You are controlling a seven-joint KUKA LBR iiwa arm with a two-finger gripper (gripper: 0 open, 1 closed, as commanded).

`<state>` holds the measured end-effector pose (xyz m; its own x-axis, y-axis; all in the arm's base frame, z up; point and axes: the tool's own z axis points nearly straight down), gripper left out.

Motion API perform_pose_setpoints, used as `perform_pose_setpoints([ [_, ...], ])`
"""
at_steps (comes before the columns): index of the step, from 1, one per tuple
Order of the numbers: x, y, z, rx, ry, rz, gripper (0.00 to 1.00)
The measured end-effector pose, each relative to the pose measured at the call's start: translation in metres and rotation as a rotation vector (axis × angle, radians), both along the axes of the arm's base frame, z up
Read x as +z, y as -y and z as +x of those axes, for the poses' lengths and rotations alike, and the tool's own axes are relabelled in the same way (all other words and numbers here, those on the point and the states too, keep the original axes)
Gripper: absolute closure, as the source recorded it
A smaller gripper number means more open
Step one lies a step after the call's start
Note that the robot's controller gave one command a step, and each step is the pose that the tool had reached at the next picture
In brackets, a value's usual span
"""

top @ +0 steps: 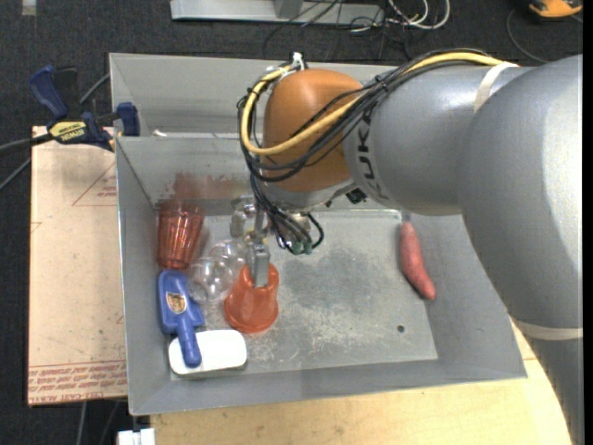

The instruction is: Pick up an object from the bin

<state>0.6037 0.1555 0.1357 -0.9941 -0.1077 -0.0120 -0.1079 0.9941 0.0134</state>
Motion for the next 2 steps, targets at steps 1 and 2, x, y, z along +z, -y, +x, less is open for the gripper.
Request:
perform_pose_setpoints([
  [1, 0.0000, 0.0000, 0.0000, 0.000, 0.000, 0.000, 1.00],
  [2, 0.0000, 0.0000, 0.0000, 0.000, 0.000, 0.000, 1.00],
])
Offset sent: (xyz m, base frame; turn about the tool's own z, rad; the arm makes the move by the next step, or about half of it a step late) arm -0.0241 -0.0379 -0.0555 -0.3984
